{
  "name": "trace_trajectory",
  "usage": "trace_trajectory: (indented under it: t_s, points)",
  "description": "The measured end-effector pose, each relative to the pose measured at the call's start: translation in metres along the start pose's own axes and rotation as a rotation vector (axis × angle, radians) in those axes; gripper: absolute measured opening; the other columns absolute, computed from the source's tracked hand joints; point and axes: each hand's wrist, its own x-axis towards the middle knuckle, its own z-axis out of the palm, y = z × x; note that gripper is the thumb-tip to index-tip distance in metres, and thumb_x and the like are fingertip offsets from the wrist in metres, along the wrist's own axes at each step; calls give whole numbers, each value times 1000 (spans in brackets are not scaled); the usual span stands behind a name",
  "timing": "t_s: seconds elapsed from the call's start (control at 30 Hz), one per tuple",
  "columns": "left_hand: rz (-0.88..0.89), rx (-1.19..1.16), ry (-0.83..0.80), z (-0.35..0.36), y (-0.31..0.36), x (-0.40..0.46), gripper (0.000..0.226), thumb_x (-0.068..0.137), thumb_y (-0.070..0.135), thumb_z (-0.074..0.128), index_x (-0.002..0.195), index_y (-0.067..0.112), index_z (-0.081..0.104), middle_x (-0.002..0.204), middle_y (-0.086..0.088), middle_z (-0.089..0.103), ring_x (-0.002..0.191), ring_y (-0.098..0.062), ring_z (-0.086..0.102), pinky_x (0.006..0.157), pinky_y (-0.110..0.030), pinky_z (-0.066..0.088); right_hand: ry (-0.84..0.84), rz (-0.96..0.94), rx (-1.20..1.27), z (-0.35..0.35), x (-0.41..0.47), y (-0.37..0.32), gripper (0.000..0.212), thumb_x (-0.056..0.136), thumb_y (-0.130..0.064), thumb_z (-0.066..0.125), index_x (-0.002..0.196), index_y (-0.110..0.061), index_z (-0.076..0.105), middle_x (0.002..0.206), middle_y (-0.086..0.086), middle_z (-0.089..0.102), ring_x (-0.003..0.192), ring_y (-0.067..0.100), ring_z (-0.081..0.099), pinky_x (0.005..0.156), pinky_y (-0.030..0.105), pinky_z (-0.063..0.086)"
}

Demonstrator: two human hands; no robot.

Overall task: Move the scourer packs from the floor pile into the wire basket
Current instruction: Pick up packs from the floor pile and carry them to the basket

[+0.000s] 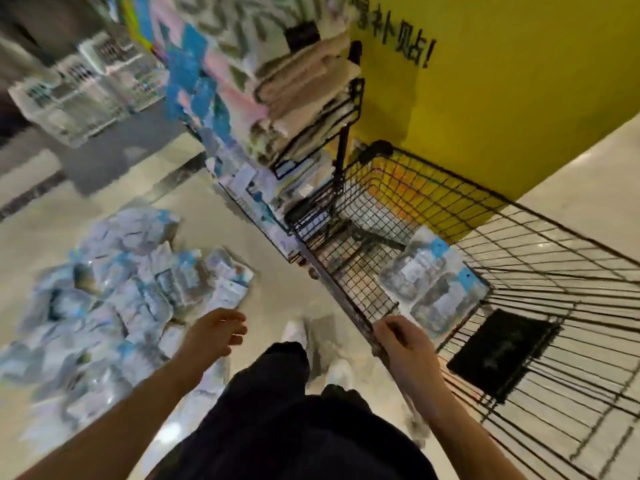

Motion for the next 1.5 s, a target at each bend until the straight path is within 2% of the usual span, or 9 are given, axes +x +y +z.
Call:
trace_trajectory:
  t_s: [0.13, 0.23, 0.3, 0.43, 0.7, 0.83, 1.13, 1.3, 1.5]
  points:
    - [-82, -168, 72, -29, -57, -20, 11, 103, 8, 60, 103, 10, 70, 85, -8, 72, 72, -22, 64, 62, -28, 42, -134, -15, -235, 23, 5, -8, 14, 102, -30, 68, 94, -21, 74, 87, -1, 77, 70, 12, 75, 69, 23, 57]
    - [-131, -293, 122, -47, -94, -38, 12, 102, 1, 58, 105, 5, 69, 86, -12, 69, 70, -23, 60, 60, -27, 40, -249, -4, -364, 44, 12, -5, 13, 100, -25, 70, 89, -20, 74, 86, 4, 77, 70, 18, 75, 80, 45, 62]
    - [-144, -343, 152, -58, -121, -49, 13, 101, 3, 58, 106, 6, 70, 91, -14, 72, 75, -24, 63, 63, -29, 46, -291, 16, -431, 63, 13, -4, 12, 100, -23, 70, 89, -20, 74, 89, 7, 78, 73, 23, 76, 82, 50, 61]
    - [-203, -469, 217, -85, -184, -65, 16, 103, 7, 55, 105, 13, 71, 96, -11, 76, 84, -24, 67, 67, -30, 48, -350, 35, -556, 112, 3, -12, 10, 103, -26, 67, 96, -21, 73, 96, 6, 78, 77, 24, 77, 67, 33, 52]
    - [-368, -666, 285, -157, -323, -83, 15, 103, 11, 55, 107, 13, 69, 98, -13, 77, 81, -24, 68, 66, -30, 48, -452, 117, -741, 259, -44, -23, 16, 104, -30, 64, 102, -16, 73, 95, 7, 79, 79, 25, 75, 70, 33, 52]
    - [-424, -659, 288, -204, -378, -84, 13, 101, 11, 58, 107, 17, 68, 99, -11, 77, 91, -28, 72, 73, -35, 52, -475, 64, -791, 334, -61, -35, 15, 106, -28, 63, 103, -16, 72, 98, 8, 78, 82, 26, 74, 72, 36, 53]
    - [-429, -547, 330, -305, -414, -77, 13, 102, 15, 58, 108, 19, 69, 103, -9, 76, 95, -26, 72, 74, -33, 53, -629, -85, -851, 482, -84, -63, 13, 104, -31, 62, 98, -23, 71, 95, -1, 77, 81, 21, 76, 85, 45, 59]
    - [-395, -520, 405, -346, -395, -55, 14, 102, 17, 59, 111, 21, 68, 103, -2, 75, 96, -20, 71, 76, -32, 53, -749, -109, -852, 556, -87, -73, 15, 104, -32, 61, 98, -23, 71, 96, -1, 77, 80, 18, 74, 76, 37, 58]
    - [-325, -544, 344, -390, -381, -28, 15, 99, 17, 62, 113, 23, 67, 105, -3, 74, 95, -21, 73, 84, -37, 59, -723, -112, -872, 610, -93, -77, 14, 103, -35, 61, 97, -27, 70, 94, -2, 77, 76, 16, 72, 82, 42, 60]
